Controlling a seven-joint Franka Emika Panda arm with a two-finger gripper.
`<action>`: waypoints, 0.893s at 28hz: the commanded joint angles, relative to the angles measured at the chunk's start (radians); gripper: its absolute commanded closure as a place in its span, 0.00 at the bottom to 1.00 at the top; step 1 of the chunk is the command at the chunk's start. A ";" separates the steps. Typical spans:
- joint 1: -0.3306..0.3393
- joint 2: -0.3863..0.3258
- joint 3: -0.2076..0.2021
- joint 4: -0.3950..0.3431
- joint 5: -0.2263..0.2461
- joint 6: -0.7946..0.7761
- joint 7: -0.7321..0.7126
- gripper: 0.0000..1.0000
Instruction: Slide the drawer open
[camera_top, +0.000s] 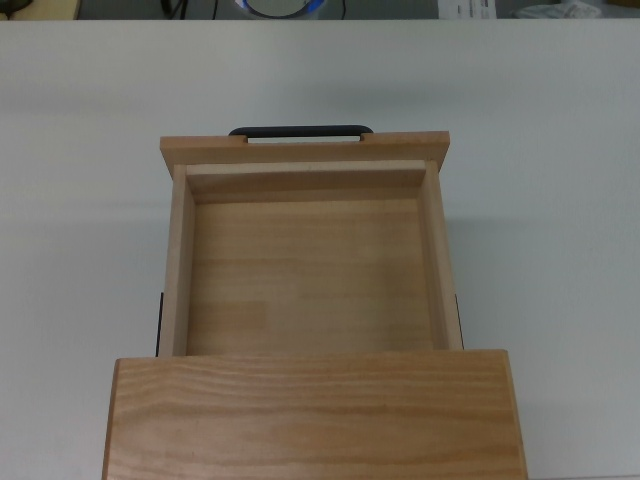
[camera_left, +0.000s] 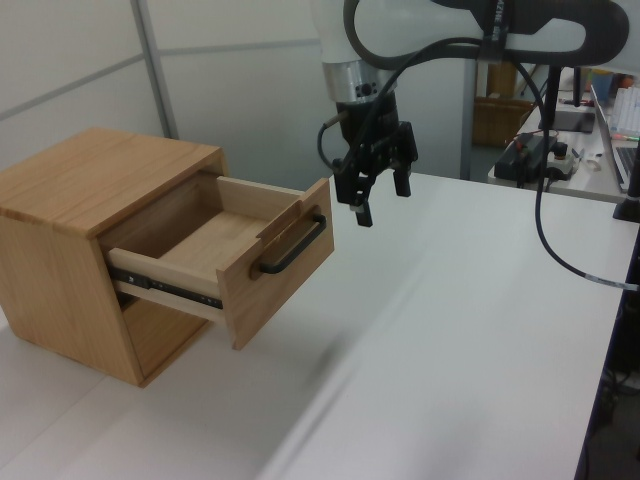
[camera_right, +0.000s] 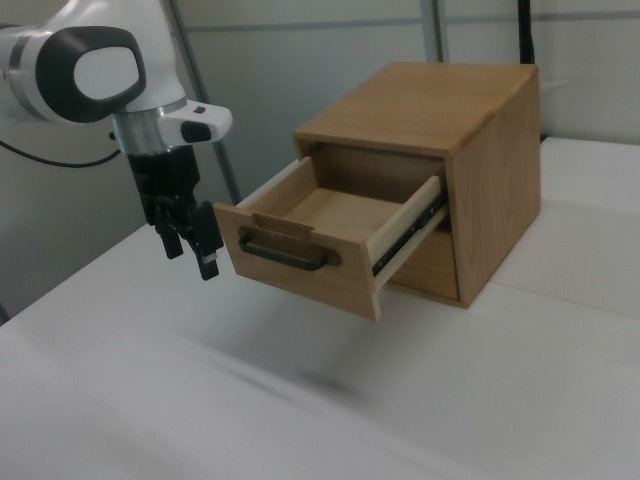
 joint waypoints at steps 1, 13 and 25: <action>-0.010 -0.076 -0.073 0.010 0.041 -0.039 -0.108 0.00; -0.010 -0.086 -0.133 0.010 0.040 -0.072 -0.211 0.00; -0.010 -0.074 -0.137 0.010 0.034 -0.071 -0.222 0.00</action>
